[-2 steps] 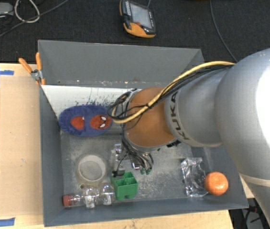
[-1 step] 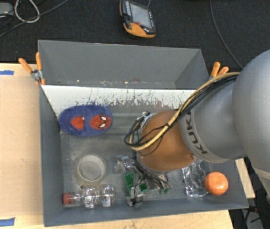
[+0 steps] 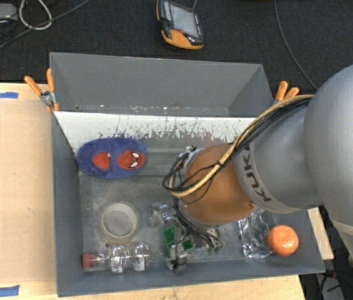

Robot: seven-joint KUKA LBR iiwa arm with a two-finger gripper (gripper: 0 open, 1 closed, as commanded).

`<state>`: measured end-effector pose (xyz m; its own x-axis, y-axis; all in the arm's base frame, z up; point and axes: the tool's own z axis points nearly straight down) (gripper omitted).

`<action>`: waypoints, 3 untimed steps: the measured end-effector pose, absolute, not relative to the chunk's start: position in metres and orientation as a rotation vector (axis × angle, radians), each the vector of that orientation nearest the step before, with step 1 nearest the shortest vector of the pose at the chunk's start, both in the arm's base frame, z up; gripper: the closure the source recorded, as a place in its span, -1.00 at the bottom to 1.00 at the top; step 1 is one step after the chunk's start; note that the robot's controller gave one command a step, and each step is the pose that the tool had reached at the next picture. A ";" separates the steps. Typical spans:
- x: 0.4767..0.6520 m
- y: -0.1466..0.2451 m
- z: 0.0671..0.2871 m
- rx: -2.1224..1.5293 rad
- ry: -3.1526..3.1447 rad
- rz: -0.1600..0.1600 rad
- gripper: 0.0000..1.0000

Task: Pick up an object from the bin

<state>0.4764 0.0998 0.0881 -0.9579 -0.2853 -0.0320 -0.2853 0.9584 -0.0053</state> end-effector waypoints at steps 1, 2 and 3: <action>0.583 0.079 0.087 -0.537 3.063 -0.001 -1.00; 0.594 0.076 0.086 -0.539 3.061 -0.001 -1.00; 0.572 0.062 0.086 -0.546 3.050 0.003 -1.00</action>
Offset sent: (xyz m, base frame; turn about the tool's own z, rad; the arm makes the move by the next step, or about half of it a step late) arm 0.0000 0.0000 0.0000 0.0000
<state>0.5721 0.0618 0.0857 -0.9370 -0.3467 -0.0424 -0.3468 0.9379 -0.0059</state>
